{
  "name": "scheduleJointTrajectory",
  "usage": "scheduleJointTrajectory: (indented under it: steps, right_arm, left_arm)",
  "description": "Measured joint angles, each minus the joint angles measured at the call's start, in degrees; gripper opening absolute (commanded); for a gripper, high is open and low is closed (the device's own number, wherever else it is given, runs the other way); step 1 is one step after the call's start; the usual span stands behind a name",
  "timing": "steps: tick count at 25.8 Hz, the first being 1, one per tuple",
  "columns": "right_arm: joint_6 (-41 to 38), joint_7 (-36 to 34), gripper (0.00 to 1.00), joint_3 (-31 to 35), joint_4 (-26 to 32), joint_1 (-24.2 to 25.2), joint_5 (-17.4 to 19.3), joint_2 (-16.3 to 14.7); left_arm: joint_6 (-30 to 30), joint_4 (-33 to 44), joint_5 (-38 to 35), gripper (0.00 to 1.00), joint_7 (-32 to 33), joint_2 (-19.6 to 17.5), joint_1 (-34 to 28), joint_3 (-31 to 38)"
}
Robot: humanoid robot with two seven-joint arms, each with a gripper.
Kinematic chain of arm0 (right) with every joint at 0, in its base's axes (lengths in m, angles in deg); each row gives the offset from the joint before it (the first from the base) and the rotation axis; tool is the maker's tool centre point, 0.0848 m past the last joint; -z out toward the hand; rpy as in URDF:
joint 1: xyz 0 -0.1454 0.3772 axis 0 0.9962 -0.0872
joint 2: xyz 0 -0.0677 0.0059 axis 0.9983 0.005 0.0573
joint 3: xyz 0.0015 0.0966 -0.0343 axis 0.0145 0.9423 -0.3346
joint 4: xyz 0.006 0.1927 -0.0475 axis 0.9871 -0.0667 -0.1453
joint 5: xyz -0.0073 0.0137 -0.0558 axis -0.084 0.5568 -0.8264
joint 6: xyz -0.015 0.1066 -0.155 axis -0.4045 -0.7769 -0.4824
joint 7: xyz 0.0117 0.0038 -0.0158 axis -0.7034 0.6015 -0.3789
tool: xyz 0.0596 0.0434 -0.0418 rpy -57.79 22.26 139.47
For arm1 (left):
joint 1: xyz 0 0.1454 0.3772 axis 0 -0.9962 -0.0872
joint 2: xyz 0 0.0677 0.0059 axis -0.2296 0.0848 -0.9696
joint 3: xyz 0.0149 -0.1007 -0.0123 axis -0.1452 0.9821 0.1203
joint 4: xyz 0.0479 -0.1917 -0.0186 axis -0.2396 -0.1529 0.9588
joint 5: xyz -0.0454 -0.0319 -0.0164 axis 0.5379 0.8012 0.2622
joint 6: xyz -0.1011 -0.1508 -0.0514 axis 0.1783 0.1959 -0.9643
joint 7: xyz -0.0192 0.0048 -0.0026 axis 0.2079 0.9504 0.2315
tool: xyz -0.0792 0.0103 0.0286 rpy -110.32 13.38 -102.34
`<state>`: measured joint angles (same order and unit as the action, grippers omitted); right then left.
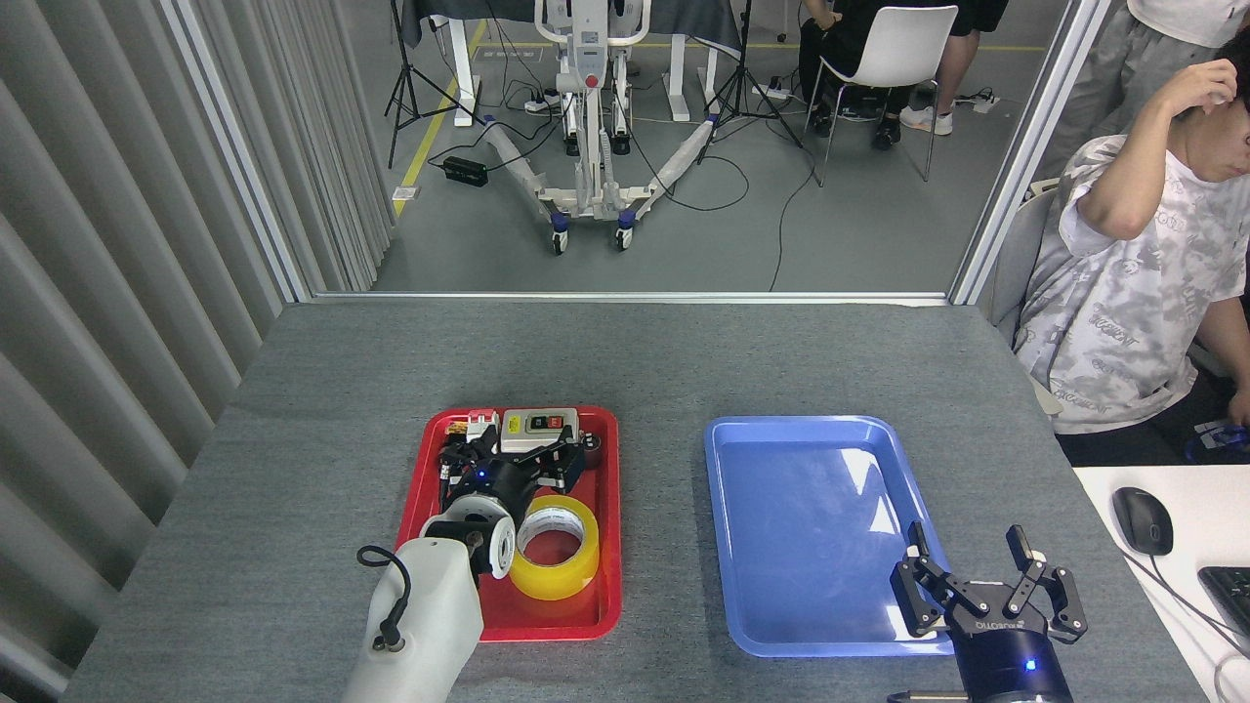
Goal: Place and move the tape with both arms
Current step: 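Insert the left gripper into the tape roll's hole and grip its rim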
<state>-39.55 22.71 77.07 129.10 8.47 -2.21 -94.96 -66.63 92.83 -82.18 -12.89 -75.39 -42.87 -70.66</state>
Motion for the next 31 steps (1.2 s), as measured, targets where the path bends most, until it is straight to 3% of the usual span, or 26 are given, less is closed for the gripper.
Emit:
scheduleJointTrajectory:
  steps: [4,14,22,31]
  right_arm:
    - [0.12,0.07,1.00,0.12,-0.38,-0.06,-0.01,0.04]
    - [0.28,0.08,1.00,0.16,-1.82,-0.15,-0.04,0.05]
    - [0.29,0.13,1.00,0.05,-1.98,-0.41,-0.64,0.34]
    - [0.36,-0.01,1.00,0.05,-2.79,-0.43,-1.27,0.45]
  left_arm:
    - [0.10,-0.38,0.27,0.99,7.42,0.08,0.84,1.15]
    - [-0.01,-2.32,-6.65,0.99,10.67,-0.90,1.64,4.09]
    - [-0.70,-0.69,-7.22,0.99,21.30,-1.03,1.58,4.87]
    - [-2.70,-0.31,-7.22,0.99,25.71,-0.85,1.65,5.52]
